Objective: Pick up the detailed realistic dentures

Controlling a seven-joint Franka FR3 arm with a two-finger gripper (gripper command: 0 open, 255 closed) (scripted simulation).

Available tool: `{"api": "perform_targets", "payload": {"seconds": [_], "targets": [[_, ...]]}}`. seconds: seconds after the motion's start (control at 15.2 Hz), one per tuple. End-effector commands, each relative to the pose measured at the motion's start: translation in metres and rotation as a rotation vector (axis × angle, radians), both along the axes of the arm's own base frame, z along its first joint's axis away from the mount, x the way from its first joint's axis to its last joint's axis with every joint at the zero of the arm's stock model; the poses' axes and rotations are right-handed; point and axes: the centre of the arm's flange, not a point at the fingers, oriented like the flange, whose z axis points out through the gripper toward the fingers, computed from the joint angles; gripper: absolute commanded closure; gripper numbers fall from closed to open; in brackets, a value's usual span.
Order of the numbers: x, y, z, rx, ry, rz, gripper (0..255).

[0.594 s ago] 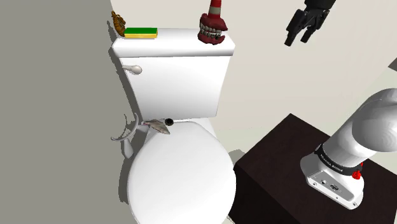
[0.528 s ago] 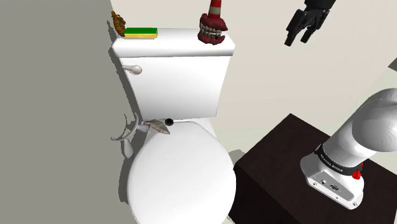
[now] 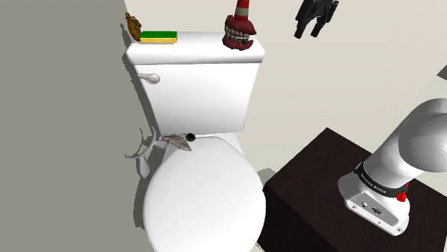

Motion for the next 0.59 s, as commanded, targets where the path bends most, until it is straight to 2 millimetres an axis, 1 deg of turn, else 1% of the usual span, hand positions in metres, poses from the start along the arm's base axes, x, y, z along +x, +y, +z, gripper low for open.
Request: {"api": "perform_targets", "payload": {"seconds": [0.0, 0.53], "targets": [[0.025, 0.005, 0.002, 0.021, -0.003, 0.024, 0], [0.121, 0.032, 0.022, 0.102, -0.016, 0.12, 0]]}}
